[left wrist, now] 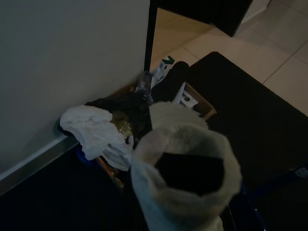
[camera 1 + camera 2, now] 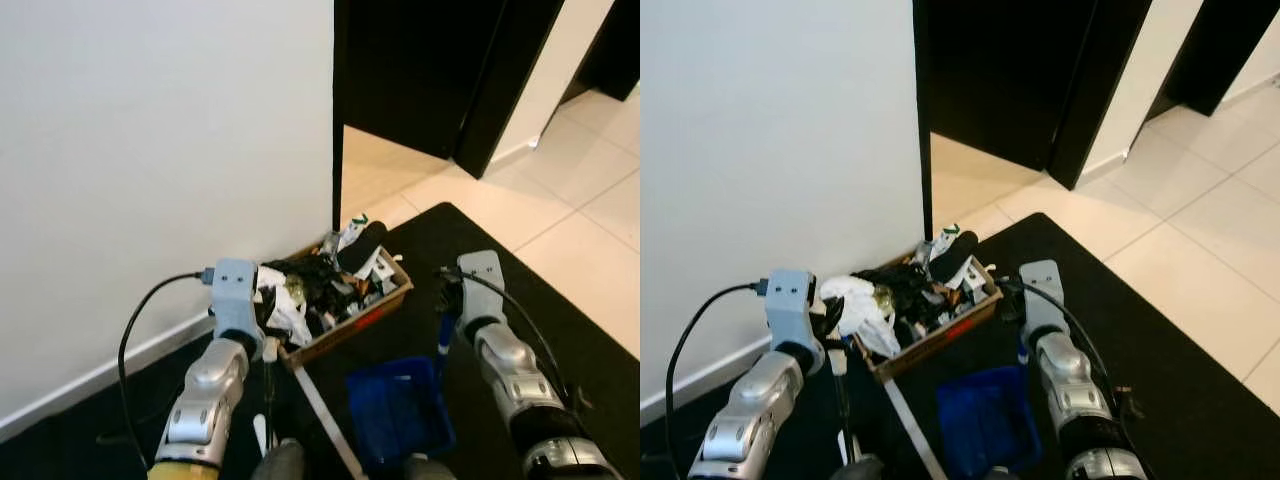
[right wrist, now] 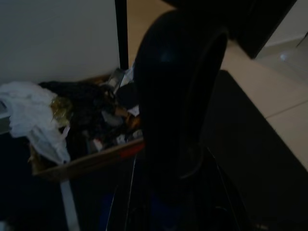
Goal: Sweep floor
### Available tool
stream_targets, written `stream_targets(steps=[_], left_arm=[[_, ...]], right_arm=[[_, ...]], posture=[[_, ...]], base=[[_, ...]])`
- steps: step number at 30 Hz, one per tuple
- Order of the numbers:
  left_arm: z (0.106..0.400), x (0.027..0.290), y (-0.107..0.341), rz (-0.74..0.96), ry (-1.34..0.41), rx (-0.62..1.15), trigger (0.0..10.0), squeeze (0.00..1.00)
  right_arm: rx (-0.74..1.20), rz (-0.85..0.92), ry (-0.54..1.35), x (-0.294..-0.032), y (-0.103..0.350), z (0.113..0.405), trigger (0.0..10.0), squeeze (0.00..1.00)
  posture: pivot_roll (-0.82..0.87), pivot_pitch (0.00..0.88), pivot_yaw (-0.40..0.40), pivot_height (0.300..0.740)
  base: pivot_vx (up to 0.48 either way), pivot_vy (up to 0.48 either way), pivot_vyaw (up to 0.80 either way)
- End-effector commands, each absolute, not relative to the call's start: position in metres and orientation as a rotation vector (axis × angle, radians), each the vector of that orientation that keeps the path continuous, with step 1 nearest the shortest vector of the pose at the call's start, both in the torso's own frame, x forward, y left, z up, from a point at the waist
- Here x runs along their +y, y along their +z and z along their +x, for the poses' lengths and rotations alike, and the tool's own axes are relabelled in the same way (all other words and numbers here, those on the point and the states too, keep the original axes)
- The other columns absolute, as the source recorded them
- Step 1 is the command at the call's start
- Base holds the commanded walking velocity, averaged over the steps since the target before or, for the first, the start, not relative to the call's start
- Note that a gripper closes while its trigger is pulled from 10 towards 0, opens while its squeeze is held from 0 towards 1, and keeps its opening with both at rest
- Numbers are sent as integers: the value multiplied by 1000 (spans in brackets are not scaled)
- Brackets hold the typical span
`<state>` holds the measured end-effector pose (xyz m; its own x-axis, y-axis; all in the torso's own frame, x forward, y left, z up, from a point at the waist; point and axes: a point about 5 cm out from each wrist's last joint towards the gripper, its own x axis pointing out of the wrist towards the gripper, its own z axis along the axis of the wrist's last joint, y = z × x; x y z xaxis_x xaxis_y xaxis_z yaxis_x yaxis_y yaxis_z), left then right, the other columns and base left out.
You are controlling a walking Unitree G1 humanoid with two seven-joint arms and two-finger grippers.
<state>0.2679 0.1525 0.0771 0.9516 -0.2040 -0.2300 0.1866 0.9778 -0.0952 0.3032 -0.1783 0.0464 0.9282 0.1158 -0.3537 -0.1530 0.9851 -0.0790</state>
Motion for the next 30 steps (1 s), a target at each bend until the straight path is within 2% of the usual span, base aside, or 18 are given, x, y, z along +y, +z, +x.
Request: stream_targets(steps=[1,8,10,11,12,13,15,20,25,30], left_arm=[[263,151,67,-81,-195,297,10000,0],[265,149,68,-83,-201,294,10000,0],[267,148,68,-82,-203,293,10000,0],[267,148,68,-82,-203,293,10000,0],[267,147,69,-80,-204,287,10000,0],[267,147,69,-80,-204,287,10000,0],[268,147,73,-74,-208,274,10000,0],[271,142,82,-88,-223,253,10000,0],[276,138,87,-100,-229,220,10000,0],[274,141,80,-89,-223,236,10000,0]], right_arm=[[489,-12,179,-172,29,289,10000,0],[483,53,107,-187,45,288,10000,0],[365,37,-2,-197,55,295,10000,0],[365,37,-2,-197,55,295,10000,0],[204,15,-80,-202,73,300,10000,0],[204,15,-80,-202,73,300,10000,0],[54,-8,-60,-197,98,301,10000,0],[27,-78,31,-187,106,302,10000,0],[35,-15,7,-185,100,302,10000,0],[27,-29,7,-184,93,298,10000,0]], posture=[[97,117,22,740],[83,120,19,740],[87,121,19,740],[87,121,19,740],[90,119,17,740],[90,119,17,740],[93,115,20,740],[96,109,21,740],[99,99,21,740],[94,97,23,740]], base=[[0,0,0],[0,0,0],[0,0,0],[0,0,0],[0,0,0],[0,0,0],[0,0,0],[0,0,0],[0,0,0],[0,0,0]])
